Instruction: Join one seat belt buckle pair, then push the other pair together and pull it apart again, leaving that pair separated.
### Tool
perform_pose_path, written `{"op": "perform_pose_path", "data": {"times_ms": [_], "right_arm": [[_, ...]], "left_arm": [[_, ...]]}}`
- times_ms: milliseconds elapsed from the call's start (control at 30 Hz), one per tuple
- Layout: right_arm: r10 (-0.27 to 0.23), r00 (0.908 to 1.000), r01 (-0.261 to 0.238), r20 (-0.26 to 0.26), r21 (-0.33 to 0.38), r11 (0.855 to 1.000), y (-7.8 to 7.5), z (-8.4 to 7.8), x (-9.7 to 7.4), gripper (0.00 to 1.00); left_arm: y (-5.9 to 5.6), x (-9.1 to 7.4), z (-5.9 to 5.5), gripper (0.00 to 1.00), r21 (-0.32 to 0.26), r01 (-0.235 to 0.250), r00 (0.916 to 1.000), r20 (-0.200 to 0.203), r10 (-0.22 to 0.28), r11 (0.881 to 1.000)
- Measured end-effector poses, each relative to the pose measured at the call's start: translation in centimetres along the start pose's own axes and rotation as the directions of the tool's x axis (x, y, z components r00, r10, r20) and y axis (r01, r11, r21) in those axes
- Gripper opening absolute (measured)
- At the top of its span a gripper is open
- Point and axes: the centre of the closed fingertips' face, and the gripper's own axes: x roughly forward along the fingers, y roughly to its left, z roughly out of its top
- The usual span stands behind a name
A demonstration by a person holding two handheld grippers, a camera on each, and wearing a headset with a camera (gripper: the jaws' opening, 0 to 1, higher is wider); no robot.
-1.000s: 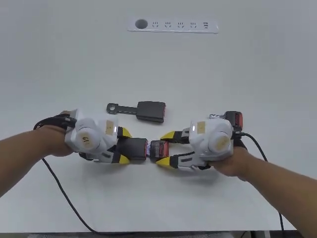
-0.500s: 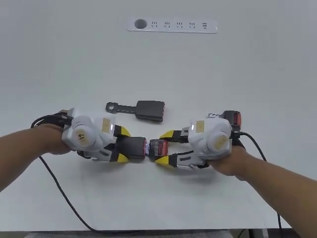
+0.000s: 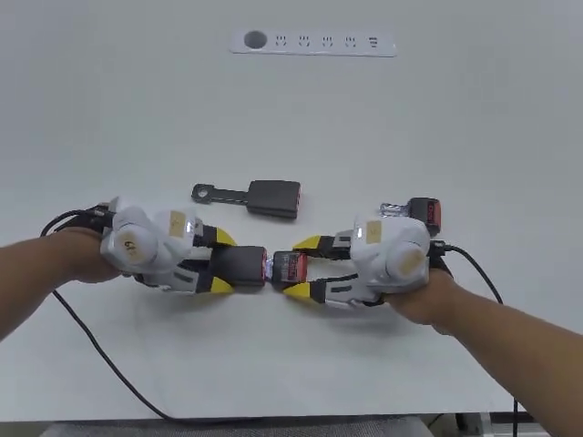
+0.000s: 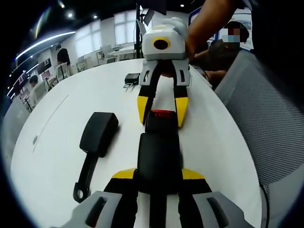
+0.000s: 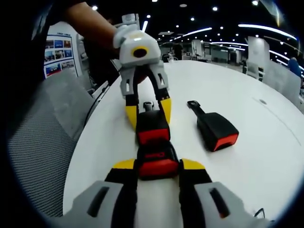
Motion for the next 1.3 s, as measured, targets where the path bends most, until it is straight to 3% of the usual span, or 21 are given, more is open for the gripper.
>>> {"op": "perform_pose_path", "data": {"times_ms": [633,1067,1300], "right_arm": [[-0.011,0.9992,0.011,0.039,0.005,1.000,0.03,0.03,-0.08,0.32],[-0.022,0.9980,0.021,0.060,0.014,1.000,0.07,0.09,-0.09,0.33],[-0.030,0.9989,0.029,0.035,0.025,0.999,0.02,0.21,0.03,0.36]], "left_arm": [[0.03,0.02,-0.17,0.33,-0.010,0.004,0.9983,0.058,-0.003,1.000],[0.06,0.06,-0.11,0.33,-0.023,0.006,0.9983,0.057,-0.005,1.000],[0.01,0.12,0.07,0.34,-0.002,-0.005,0.9993,0.038,0.005,1.000]]}}
